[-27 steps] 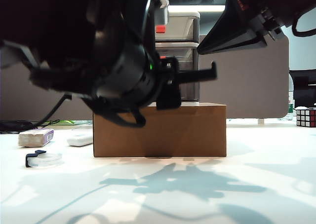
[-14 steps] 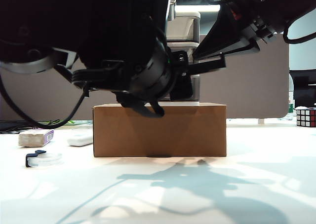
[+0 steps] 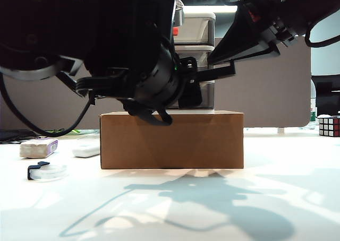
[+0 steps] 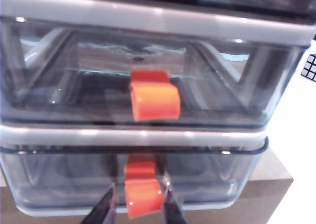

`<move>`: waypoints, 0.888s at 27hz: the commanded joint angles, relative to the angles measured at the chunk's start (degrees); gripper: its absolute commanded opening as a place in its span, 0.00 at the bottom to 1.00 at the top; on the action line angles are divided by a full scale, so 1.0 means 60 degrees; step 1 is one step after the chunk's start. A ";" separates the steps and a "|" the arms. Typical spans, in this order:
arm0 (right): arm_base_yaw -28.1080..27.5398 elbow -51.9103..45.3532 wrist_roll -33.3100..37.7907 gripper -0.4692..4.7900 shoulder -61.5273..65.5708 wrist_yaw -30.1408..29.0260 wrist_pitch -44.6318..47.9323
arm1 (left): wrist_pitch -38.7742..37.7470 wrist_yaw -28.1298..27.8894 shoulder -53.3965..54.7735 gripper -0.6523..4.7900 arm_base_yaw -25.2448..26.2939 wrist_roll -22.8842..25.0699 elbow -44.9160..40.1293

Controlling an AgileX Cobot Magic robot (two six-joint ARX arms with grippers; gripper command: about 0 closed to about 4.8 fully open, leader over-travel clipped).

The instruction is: Open the third layer of the drawer on the table, pick up the transparent tape on the table and put it in, and finally close the drawer.

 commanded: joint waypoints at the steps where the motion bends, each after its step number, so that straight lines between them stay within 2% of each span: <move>1: 0.0007 0.0066 -0.0055 0.08 -0.0015 -0.0015 0.0197 | 0.0022 0.0051 -0.0011 0.33 0.0015 0.0036 0.0066; 4: 0.0007 0.0066 -0.0051 0.08 -0.0015 -0.0018 0.0229 | 0.0004 0.0397 -0.0011 0.32 0.0018 0.0036 0.0066; 17: 0.0011 0.0066 -0.0051 0.08 -0.0015 -0.0018 0.0229 | 0.0004 0.0368 0.0015 0.32 0.0087 0.0036 0.0069; 20: 0.0011 0.0066 -0.0051 0.08 -0.0015 -0.0018 0.0437 | 0.0000 0.0372 0.0015 0.21 0.0084 0.0036 0.0069; 24: 0.0025 0.0069 0.0029 0.08 -0.0015 -0.0026 0.1330 | 0.0000 0.0368 0.0015 0.21 0.0084 0.0033 0.0069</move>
